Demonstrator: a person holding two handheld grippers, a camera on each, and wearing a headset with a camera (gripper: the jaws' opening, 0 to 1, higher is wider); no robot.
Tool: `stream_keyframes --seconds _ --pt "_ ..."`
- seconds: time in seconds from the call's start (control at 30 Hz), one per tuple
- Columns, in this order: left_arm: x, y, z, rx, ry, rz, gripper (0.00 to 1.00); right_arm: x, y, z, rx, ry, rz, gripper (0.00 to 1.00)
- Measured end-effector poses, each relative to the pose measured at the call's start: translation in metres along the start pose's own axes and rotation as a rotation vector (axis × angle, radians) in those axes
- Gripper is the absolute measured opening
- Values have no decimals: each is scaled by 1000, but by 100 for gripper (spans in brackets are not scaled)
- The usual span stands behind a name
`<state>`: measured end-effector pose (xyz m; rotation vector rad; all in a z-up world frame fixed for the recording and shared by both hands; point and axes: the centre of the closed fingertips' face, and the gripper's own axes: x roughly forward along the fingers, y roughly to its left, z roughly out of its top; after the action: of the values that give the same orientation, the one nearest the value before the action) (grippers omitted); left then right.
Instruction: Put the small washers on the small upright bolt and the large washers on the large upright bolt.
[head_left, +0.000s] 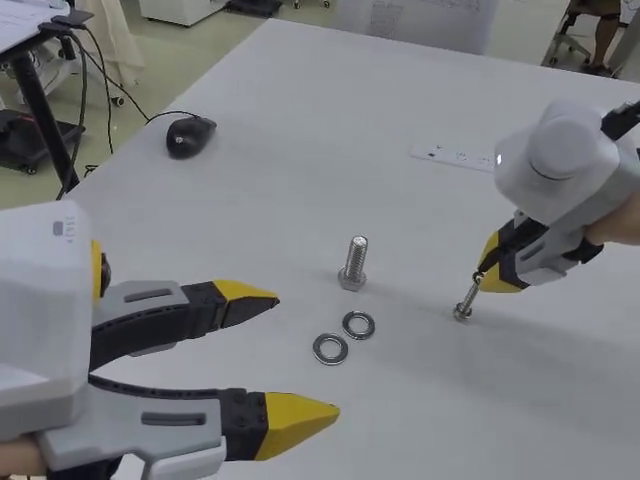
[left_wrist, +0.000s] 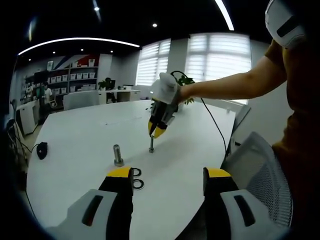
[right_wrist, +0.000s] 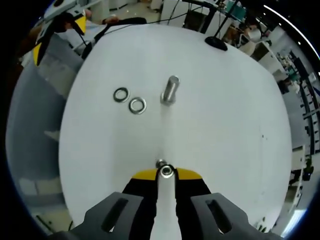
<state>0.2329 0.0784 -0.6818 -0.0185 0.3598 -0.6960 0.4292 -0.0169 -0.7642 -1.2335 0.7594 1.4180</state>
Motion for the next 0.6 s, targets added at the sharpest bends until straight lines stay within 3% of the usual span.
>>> stream_keyframes --seconds 0.6 --pt "0 -1 -1 0 4 1 55 29 8 -11 -10 8 31 13"
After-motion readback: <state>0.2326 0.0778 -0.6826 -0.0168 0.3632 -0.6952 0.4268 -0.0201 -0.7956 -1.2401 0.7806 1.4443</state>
